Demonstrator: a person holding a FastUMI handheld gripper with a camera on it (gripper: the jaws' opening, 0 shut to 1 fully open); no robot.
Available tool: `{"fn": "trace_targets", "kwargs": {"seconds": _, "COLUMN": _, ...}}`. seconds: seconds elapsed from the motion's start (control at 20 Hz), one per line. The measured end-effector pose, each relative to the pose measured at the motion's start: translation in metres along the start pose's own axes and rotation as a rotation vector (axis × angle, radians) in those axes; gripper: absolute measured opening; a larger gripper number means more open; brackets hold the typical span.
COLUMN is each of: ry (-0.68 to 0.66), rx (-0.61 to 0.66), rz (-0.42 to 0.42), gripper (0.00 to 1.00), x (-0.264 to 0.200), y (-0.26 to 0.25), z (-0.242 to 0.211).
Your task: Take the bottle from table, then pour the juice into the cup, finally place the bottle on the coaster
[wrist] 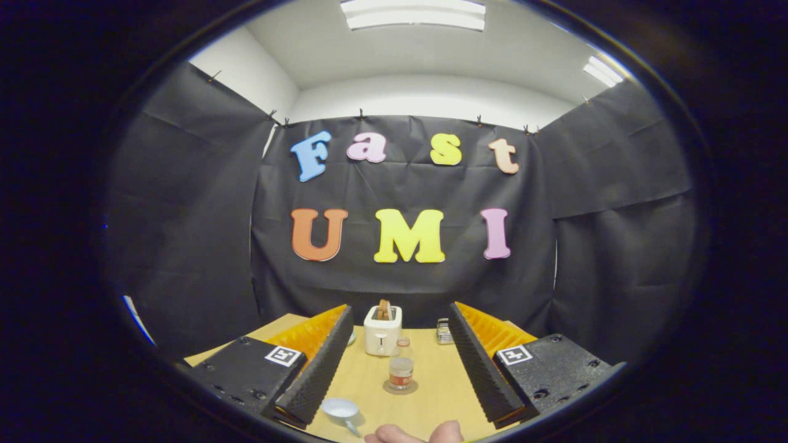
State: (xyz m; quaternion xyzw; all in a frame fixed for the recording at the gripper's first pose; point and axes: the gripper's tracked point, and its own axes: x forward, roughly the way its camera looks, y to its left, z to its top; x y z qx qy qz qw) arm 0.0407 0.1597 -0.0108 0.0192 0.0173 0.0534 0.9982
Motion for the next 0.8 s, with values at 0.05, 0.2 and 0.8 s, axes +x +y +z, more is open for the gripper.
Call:
{"fn": "trace_targets", "kwargs": {"seconds": 0.05, "ry": 0.006, "rx": 0.014, "rz": -0.007, "gripper": 1.00, "x": 0.002, "y": -0.004, "z": -0.001}}
{"fn": "trace_targets", "kwargs": {"seconds": 0.2, "ry": 0.005, "rx": 0.034, "rz": -0.045, "gripper": 1.00, "x": 0.004, "y": -0.018, "z": 0.001}}
{"fn": "trace_targets", "kwargs": {"seconds": 0.8, "ry": -0.057, "rx": 0.030, "rz": -0.097, "gripper": 1.00, "x": 0.004, "y": -0.032, "z": 0.014}}
